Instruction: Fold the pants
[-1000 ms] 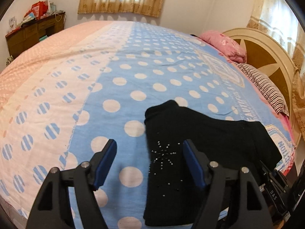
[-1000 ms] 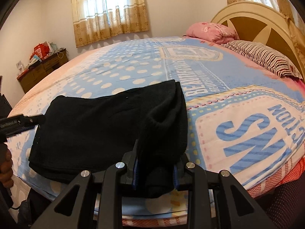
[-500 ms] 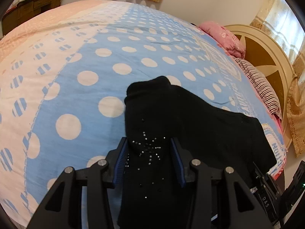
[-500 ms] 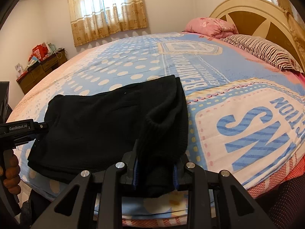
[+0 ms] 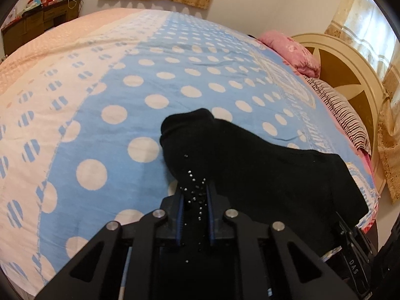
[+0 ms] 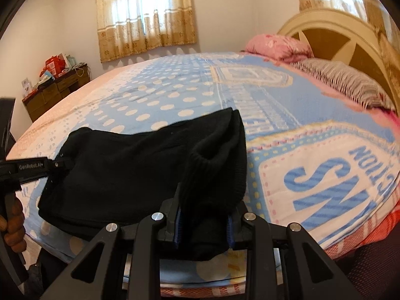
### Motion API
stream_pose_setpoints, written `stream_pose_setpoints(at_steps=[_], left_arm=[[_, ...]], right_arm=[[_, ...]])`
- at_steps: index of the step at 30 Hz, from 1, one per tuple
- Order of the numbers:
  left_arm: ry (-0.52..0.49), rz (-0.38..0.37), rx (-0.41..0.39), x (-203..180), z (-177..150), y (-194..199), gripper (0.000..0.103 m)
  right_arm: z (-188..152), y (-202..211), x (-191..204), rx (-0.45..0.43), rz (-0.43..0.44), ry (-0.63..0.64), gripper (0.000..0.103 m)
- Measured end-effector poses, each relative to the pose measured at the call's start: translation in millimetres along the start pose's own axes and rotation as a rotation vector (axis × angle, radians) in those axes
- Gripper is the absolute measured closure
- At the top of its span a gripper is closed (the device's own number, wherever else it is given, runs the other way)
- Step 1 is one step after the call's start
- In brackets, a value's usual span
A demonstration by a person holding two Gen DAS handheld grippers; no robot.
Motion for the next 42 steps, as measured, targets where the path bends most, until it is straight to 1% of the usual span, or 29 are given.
stream_pose_setpoints(at_steps=[3,8,12,22,32,40,42], left_arm=[[-0.016,0.005,-0.027,-2,5,9,0.091],[-0.032,0.012,-0.073,-2,17,26,0.091],[-0.039,0.066,-0.127,8,29,40,0.091],[0.041,0.151,-0.213,63,54,72,0.091],[0.110,0.232,-0.247,113,63,91,0.091],[0.156,0.295,-0.286,146,77,104,0.091],[0.165,0.322,-0.296,155,81,107,0.091]], right_arm=[[9,7,9,-0.029,0.004,0.019,0.075],[26,11,30,-0.058,0.040,0.056,0.075],[41,13,57,-0.091,0.077,0.100,0.075],[76,10,127,-0.146,0.173,0.199,0.075],[99,0,187,-0.173,0.259,0.266,0.075],[121,-20,234,-0.179,0.318,0.311,0.075],[127,-29,246,-0.175,0.336,0.314,0.075]])
Point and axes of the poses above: each gripper's, at about its wrist camera, not at the fingertips, and y roughly against the way its jaws point, x to its left, z to its top, the point moved 8 cm from there along -y, roughly the way its jaws point, and after that the axes turned 5 degrees about x, right-handed, at the moved point
